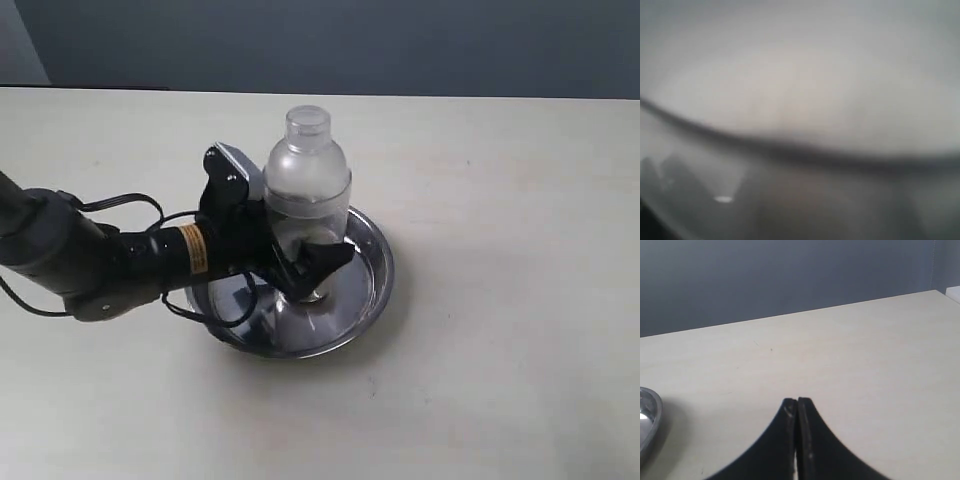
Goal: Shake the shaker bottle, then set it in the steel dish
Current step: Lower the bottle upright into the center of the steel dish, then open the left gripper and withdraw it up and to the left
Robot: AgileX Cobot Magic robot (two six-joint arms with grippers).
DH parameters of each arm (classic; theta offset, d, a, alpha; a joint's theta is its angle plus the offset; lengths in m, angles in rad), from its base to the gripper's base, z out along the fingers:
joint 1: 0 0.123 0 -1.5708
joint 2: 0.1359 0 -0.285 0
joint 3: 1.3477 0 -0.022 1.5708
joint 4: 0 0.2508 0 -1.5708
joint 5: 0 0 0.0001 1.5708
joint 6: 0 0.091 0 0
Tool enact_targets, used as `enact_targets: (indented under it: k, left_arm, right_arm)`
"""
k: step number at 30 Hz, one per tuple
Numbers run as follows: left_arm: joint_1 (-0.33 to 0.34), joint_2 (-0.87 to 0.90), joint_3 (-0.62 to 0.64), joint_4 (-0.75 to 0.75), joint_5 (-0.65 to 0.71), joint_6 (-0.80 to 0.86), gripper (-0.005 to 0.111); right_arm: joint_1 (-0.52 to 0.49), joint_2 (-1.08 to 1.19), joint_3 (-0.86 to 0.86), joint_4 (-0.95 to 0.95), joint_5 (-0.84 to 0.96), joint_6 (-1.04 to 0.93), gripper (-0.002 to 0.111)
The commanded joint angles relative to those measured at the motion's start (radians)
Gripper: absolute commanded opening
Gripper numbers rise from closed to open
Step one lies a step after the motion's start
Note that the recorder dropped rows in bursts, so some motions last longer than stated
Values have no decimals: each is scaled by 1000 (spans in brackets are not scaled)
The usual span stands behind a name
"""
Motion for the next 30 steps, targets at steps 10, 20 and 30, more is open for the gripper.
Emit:
enact_targets:
  k: [10,20,30]
  left_arm:
    - [39,-44,8,109,-74,-36,106]
    - [70,-329,8,77,43,-36,106]
    - [68,-697,8,131,475,-194,51]
  right_arm:
    - [-3,-5,1,0,-10,-2,-1]
    - [-3,-5,1,0,-10,-2,-1]
    - [-3,-5,1,0,-10,-2,-1]
